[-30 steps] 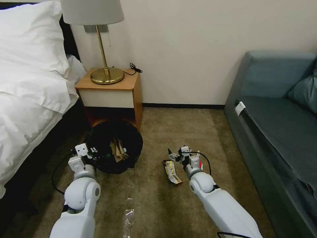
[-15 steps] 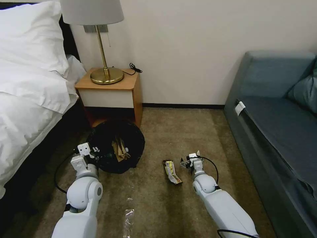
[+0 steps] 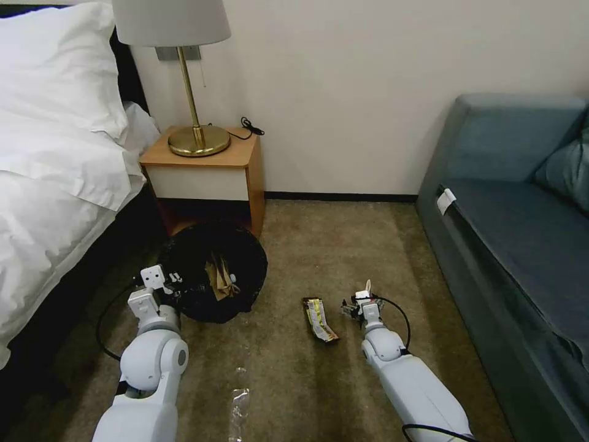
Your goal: Pick up the trash bin, then pick up the garbage on the floor and place it into the trash bin.
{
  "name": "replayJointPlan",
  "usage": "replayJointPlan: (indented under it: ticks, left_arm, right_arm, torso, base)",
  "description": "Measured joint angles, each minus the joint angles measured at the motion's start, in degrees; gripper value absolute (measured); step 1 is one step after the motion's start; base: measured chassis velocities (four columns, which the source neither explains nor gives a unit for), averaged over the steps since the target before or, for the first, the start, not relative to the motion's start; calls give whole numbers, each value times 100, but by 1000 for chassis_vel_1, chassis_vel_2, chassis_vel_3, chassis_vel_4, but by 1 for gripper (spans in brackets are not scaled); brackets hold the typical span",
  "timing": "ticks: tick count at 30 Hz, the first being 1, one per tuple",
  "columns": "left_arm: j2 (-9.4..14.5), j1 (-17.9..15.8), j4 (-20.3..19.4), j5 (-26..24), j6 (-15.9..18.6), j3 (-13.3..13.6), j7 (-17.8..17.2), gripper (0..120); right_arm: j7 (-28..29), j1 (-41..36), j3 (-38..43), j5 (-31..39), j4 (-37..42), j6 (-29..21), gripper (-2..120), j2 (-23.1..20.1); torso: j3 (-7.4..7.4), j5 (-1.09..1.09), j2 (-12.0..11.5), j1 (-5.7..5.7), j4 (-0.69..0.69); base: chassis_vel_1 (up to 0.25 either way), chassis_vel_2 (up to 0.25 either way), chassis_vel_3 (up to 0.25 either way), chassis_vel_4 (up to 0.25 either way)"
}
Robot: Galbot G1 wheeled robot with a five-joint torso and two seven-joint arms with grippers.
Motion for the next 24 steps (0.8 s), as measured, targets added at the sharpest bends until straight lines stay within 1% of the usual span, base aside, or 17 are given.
replayJointPlan:
  ticks: [10, 16, 17, 18, 19, 20, 21, 22, 24]
  left_arm:
    - [-11, 82, -82, 16, -7, 25, -10, 2]
    - [9, 157, -147, 16, -29, 3, -11, 2]
    - [19, 177, -163, 14, -41, -8, -11, 2]
    - [19, 177, -163, 14, -41, -8, -11, 2]
    - [24, 185, -172, 10, -49, -14, -11, 2]
    - [25, 187, -175, 8, -50, -15, -11, 2]
    - [28, 189, -183, 1, -54, -18, -11, 2]
    - [28, 189, -183, 1, -54, -18, -11, 2]
    - [38, 187, -186, -10, -58, -22, -11, 2]
  right_arm:
    - [-180, -58, 212, -47, -344, 242, 100, 113]
    - [-294, 70, 288, -62, -631, 469, 100, 228]
    - [-333, 154, 314, -90, -771, 591, 95, 276]
    - [-333, 154, 314, -90, -771, 591, 95, 276]
    - [-371, 197, 327, -106, -840, 650, 90, 295]
    - [-375, 202, 328, -108, -850, 657, 88, 297]
    - [-384, 216, 336, -111, -879, 679, 83, 301]
    - [-384, 216, 336, -111, -879, 679, 83, 301]
    - [-385, 213, 357, -116, -902, 715, 71, 301]
  torso:
    - [0, 0, 0, 0, 0]
    - [0, 0, 0, 0, 0]
    - [0, 0, 0, 0, 1]
    - [0, 0, 0, 0, 1]
    - [0, 0, 0, 0, 1]
    - [0, 1, 0, 0, 1]
    - [0, 0, 0, 0, 1]
    - [0, 0, 0, 0, 1]
    - [0, 0, 0, 0, 0]
  base:
    - [0, 0, 0, 0]
    - [0, 0, 0, 0]
    - [0, 0, 0, 0]
    - [0, 0, 0, 0]
    - [0, 0, 0, 0]
    - [0, 0, 0, 0]
    - [0, 0, 0, 0]
    - [0, 0, 0, 0]
    - [0, 0, 0, 0]
